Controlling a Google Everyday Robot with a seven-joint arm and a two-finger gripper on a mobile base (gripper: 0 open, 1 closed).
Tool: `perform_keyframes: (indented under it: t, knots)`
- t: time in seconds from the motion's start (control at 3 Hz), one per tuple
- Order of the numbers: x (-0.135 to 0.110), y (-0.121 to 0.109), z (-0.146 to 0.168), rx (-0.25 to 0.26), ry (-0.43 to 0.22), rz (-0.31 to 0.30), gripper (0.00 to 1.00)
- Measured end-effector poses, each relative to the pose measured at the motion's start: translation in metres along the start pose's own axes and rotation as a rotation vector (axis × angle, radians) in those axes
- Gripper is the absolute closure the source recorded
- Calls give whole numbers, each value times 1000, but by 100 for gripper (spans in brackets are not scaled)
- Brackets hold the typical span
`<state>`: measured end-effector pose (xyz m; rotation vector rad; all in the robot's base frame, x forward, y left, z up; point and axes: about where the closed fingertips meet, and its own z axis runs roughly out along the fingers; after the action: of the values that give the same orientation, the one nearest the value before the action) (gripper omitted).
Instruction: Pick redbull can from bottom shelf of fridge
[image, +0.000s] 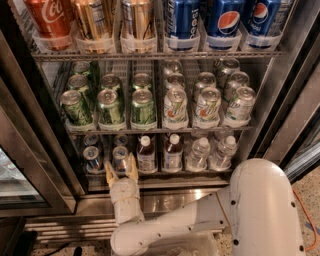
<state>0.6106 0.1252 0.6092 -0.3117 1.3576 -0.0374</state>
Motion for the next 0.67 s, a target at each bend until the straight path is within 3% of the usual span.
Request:
perform_keyframes:
  t: [0.33,0.67]
  knots:
    - [3,-8,6,29,3,-8,31]
    - [3,-9,6,30,4,-8,47]
